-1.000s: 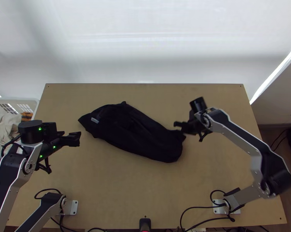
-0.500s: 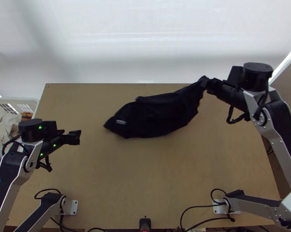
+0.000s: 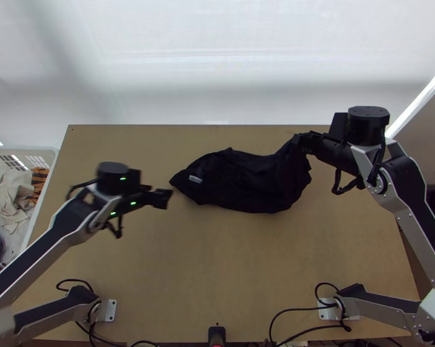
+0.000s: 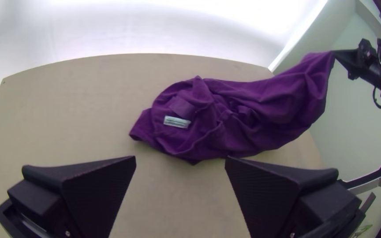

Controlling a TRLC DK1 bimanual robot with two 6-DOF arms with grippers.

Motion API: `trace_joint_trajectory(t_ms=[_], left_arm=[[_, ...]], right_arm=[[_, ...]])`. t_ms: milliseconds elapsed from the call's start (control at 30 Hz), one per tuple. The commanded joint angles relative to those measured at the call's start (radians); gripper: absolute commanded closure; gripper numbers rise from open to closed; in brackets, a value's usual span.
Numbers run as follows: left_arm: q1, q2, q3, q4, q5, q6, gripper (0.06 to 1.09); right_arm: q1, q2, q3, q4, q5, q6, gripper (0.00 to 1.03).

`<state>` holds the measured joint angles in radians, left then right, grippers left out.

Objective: Fold the t-shirt

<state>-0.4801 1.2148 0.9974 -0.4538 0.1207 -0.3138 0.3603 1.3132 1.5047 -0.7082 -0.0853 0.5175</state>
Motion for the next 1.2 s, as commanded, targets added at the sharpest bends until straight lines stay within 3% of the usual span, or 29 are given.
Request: trace_joint_trajectory(t_ms=[0,467,500,600,700,833,1167], left_arm=[[-0.081,0.118,0.055,0.072,0.004,-0.031,0.10],[-0.284,0.450,0.336,0.079,-0.050,0.039,0.11],[-0.285,0.459,0.357,0.073,-0.049,0.033,0.16],[-0.288,0.486,0.414,0.076,-0.030,-0.031,0.38],[-0.285,0.532,0.472,0.072,-0.003,-0.057,0.37],[-0.258,0.611,0.530,0.067,0.125,-0.117,0.37],[-0.239,0.756,0.652,0.056,0.200,-0.149,0.37]], right_arm=[[0.009,-0.015,-0.001,-0.004,0.022,-0.020,1.00],[0.009,0.031,0.043,-0.023,0.055,-0.033,1.00],[0.009,0.031,0.042,-0.025,0.056,-0.033,1.00],[0.005,0.031,0.031,-0.027,0.056,-0.031,1.00],[0.005,0.032,0.017,-0.028,0.056,-0.031,1.00],[0.005,0.034,0.000,-0.030,0.056,-0.031,1.00],[0.005,0.044,0.000,-0.042,0.064,-0.034,1.00]])
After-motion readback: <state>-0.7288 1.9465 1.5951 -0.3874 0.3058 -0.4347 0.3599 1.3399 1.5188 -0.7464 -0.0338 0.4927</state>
